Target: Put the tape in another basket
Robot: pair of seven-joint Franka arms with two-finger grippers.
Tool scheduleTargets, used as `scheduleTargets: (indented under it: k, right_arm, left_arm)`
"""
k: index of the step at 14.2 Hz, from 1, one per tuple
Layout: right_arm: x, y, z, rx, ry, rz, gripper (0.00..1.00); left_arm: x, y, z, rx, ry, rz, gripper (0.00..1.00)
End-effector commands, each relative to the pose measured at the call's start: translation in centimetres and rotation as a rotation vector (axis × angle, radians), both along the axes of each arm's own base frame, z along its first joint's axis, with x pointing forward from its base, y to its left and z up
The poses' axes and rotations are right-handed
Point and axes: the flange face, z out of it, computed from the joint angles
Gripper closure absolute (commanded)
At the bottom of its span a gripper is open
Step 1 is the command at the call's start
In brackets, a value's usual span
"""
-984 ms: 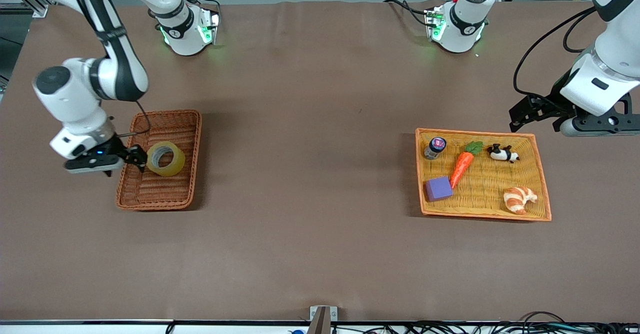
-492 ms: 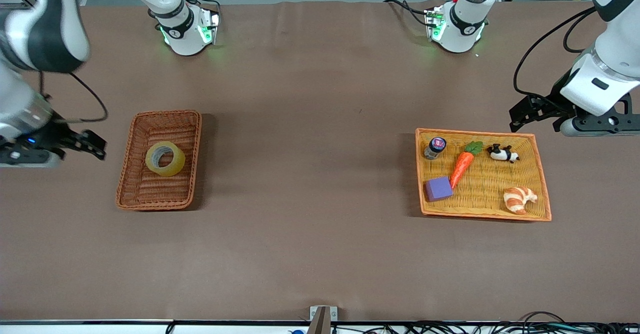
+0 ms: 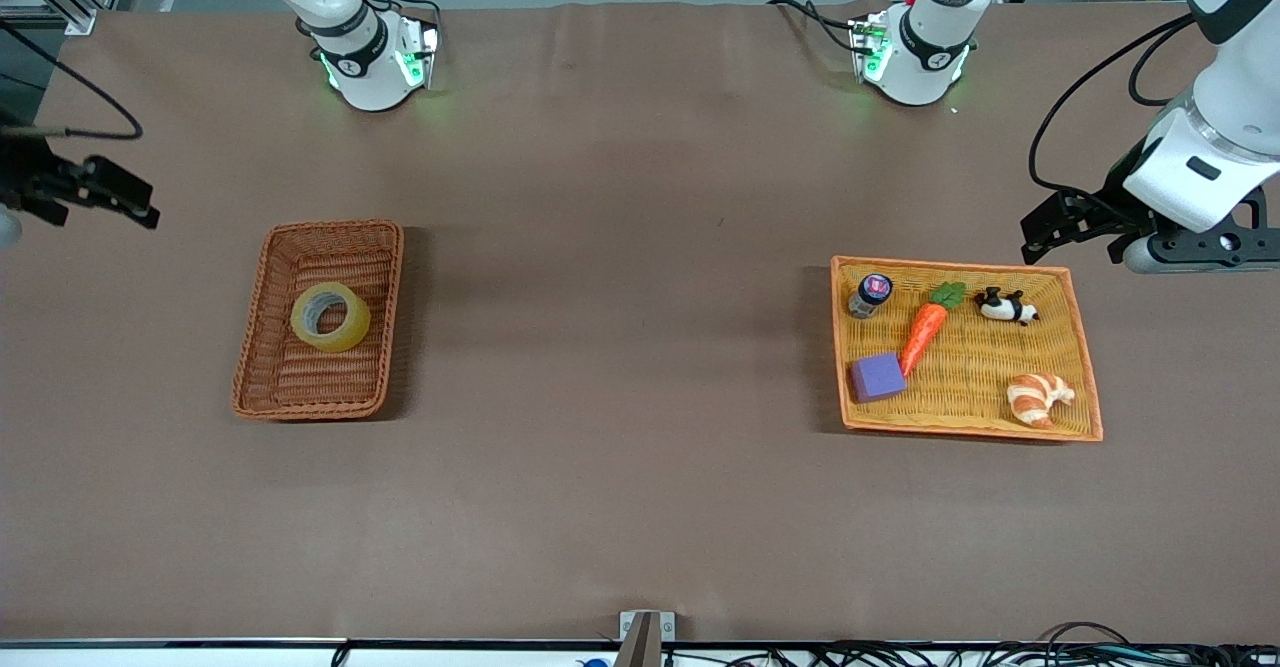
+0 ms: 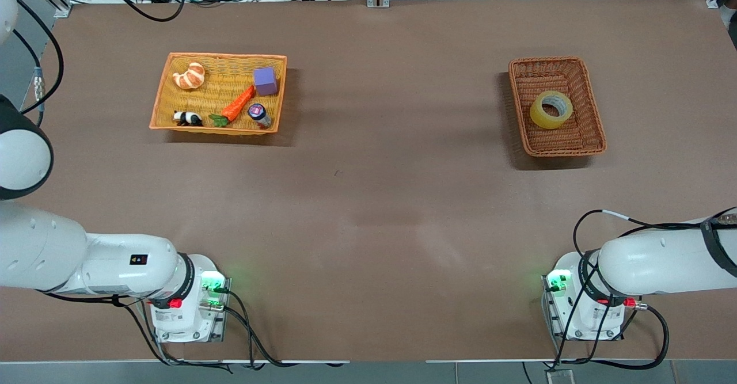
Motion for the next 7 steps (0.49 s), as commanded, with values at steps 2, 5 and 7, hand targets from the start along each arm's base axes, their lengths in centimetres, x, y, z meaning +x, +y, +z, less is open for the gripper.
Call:
scheduleTargets:
  k: [2,5,7]
  right_arm:
    - [-0.68,0.1,-0.33,0.019,-0.001,-0.011,0.0]
    - [-0.63,0.19,-0.35,0.019,-0.001,-0.008,0.0]
    - [-0.61,0.11,-0.33,0.019,-0.002,-0.009,0.0]
  left_arm:
    - [-0.31,0.77,0.43,0.008,-0.009,-0.01,0.0]
    - [-0.14,0.76,0.62,0.01,-0.015,-0.036,0.0]
    - [0.06,0.86,0.57,0.011,-0.015,-0.042,0.0]
